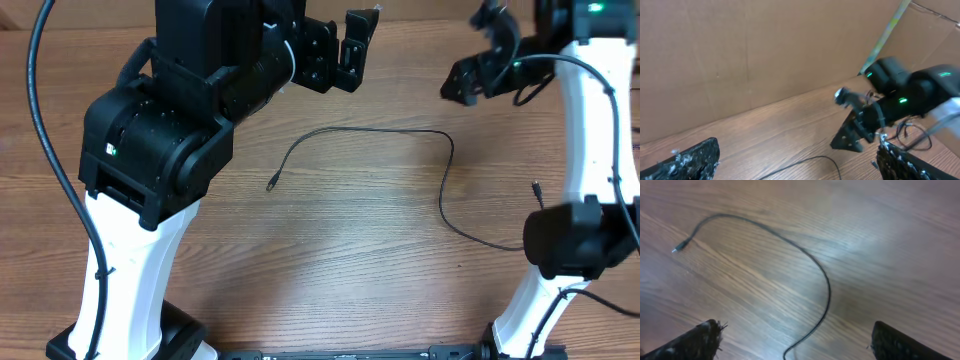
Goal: Untangle cables
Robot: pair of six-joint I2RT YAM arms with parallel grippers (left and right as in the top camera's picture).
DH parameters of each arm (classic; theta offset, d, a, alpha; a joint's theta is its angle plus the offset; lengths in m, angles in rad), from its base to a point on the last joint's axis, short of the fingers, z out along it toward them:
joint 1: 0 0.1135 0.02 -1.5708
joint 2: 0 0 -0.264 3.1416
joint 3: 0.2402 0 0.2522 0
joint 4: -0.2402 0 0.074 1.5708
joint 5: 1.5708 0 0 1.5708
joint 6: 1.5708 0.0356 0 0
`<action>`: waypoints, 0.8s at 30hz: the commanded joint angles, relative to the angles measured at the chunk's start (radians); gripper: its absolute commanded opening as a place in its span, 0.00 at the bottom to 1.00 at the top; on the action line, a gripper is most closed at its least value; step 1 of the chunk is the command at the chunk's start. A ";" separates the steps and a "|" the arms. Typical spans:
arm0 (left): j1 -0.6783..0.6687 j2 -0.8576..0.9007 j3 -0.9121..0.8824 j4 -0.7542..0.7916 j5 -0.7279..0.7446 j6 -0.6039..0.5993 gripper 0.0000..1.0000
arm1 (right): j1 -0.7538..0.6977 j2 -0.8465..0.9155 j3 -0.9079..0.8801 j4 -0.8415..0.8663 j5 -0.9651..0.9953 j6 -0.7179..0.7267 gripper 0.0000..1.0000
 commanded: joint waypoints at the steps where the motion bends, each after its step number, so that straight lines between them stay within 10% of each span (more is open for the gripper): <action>1: 0.001 0.003 -0.002 -0.017 -0.017 0.037 1.00 | 0.020 0.007 -0.146 0.068 -0.047 -0.035 0.91; 20: 0.001 0.003 -0.002 -0.087 -0.061 0.041 0.99 | 0.036 0.008 -0.574 0.450 -0.045 0.056 0.90; 21: 0.001 0.003 -0.002 -0.093 -0.062 0.042 1.00 | 0.036 0.008 -0.575 0.455 -0.045 0.062 0.85; 24: 0.001 0.003 -0.002 -0.105 -0.061 0.042 1.00 | 0.036 0.010 -0.575 0.469 -0.045 0.066 0.27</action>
